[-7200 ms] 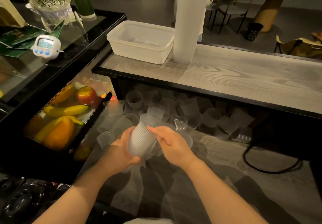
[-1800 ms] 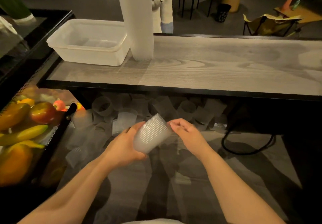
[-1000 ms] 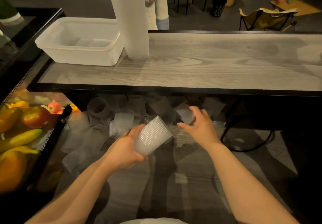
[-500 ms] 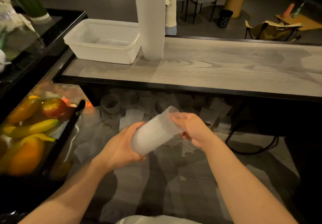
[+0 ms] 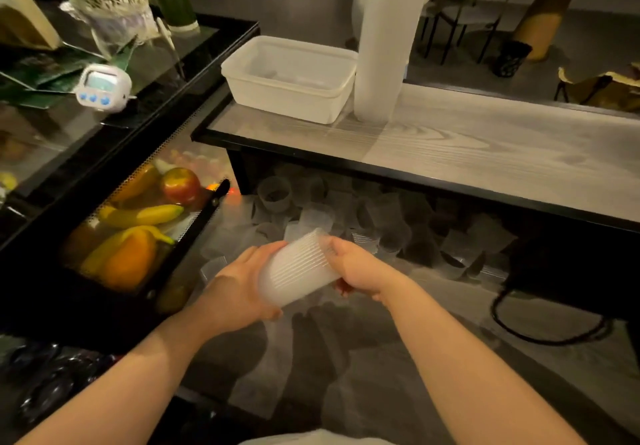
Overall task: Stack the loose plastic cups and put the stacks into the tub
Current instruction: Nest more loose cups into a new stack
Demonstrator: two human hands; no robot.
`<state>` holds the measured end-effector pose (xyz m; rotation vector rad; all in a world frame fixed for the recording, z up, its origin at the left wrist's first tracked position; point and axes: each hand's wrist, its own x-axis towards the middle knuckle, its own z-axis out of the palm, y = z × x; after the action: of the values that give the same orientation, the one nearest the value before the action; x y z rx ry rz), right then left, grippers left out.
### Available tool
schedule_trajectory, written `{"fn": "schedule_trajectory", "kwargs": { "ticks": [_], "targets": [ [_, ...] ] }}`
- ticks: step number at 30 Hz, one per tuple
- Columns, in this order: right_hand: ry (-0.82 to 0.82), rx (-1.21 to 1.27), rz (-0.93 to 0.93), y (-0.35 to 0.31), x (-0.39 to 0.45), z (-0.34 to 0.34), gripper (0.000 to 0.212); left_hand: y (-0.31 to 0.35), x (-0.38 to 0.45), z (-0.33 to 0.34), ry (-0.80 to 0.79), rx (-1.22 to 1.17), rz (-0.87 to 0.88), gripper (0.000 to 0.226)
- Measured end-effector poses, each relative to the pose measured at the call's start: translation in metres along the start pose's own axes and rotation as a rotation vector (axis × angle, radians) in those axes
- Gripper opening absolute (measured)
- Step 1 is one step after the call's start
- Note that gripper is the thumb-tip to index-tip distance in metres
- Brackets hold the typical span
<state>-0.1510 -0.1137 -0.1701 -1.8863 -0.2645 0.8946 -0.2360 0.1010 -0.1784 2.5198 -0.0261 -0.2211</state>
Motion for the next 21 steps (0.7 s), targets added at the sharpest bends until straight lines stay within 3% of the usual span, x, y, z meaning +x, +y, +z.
{"fn": "schedule_trajectory", "kwargs": {
  "ticks": [4,6,8,11,14,19,21],
  "targets": [
    [0.165,0.213,-0.026,-0.004,0.038,0.014,0.026,-0.017,-0.009,-0.007,0.053,-0.008,-0.078,0.108],
    [0.368,0.029,-0.009,0.001,0.066,0.012,0.020,-0.025,-0.011,-0.012,0.069,-0.015,-0.111,0.109],
    [0.471,-0.261,-0.012,0.008,0.085,0.001,0.028,-0.032,-0.014,-0.016,0.070,-0.002,-0.148,0.112],
    [0.445,-0.519,0.063,0.010,0.101,-0.017,0.056,-0.039,-0.020,-0.020,0.063,-0.002,-0.247,0.112],
    [0.392,-0.671,0.117,0.005,0.117,-0.017,0.065,-0.045,-0.027,-0.023,0.053,-0.047,-0.300,0.110],
    [0.394,-0.684,0.026,0.002,0.122,-0.005,0.070,-0.051,-0.028,-0.023,0.036,-0.059,-0.346,0.112],
    [0.413,-0.559,-0.014,0.004,0.119,-0.004,0.060,-0.052,-0.026,-0.024,0.027,-0.050,-0.351,0.112]
  ]
}}
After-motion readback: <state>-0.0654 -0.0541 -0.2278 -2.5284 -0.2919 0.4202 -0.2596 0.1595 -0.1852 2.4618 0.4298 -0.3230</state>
